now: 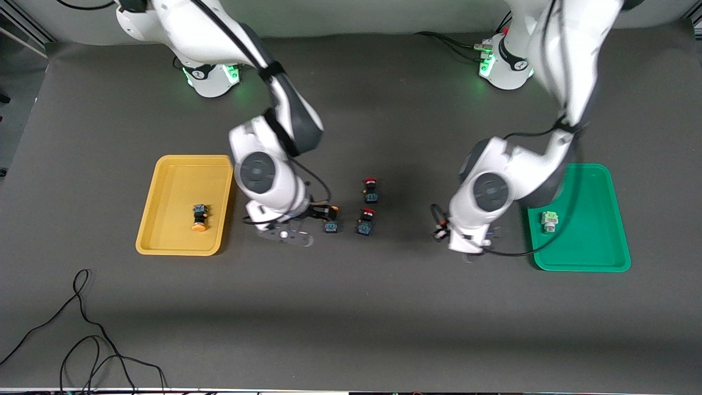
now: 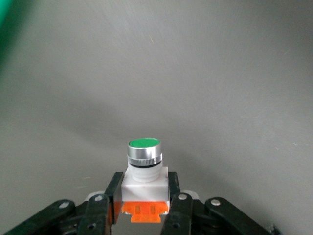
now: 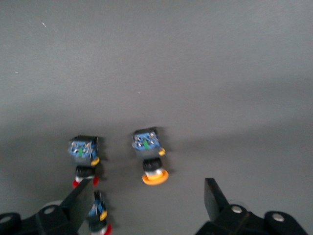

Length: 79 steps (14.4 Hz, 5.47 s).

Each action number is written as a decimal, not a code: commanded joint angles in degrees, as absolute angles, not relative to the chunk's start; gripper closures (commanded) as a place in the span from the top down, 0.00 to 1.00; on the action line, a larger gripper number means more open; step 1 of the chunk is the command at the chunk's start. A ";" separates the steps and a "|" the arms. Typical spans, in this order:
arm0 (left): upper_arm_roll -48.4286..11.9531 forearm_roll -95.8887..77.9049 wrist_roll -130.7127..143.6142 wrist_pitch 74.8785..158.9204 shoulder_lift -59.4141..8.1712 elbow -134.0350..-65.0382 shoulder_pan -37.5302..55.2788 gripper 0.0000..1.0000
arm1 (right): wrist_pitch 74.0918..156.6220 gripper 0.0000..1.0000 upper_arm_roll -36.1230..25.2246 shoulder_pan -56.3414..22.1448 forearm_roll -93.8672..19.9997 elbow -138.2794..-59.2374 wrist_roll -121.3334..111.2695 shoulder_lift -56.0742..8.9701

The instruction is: Place green and yellow buttons in trays

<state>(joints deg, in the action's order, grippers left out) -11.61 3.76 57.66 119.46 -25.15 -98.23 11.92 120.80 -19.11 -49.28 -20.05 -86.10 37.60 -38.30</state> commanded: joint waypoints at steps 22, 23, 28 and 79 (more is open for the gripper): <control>-11.07 11.87 -13.27 138.70 -21.97 -121.38 -29.00 0.56 | 110.07 0.00 -27.14 -51.86 -19.95 -84.38 31.91 -32.02; -11.16 11.87 -13.18 138.52 -22.23 -120.94 -29.18 0.99 | 107.17 0.00 -29.25 -51.86 -19.95 -84.29 30.08 -29.38; -11.34 11.78 -14.93 124.95 -19.70 -112.28 -29.36 1.00 | 92.91 0.00 -44.61 -51.94 -19.86 -85.16 9.64 -22.24; 1.76 -0.44 -2.20 83.14 -0.17 -90.53 7.47 1.00 | 74.80 1.00 -87.80 -62.49 -26.19 -76.38 -20.92 -30.59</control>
<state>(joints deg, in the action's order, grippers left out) 1.54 -0.88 -1.94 83.72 -0.64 -91.08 6.66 76.02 -87.59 -63.27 -27.29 -76.98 -21.80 -30.93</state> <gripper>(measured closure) 0.000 0.000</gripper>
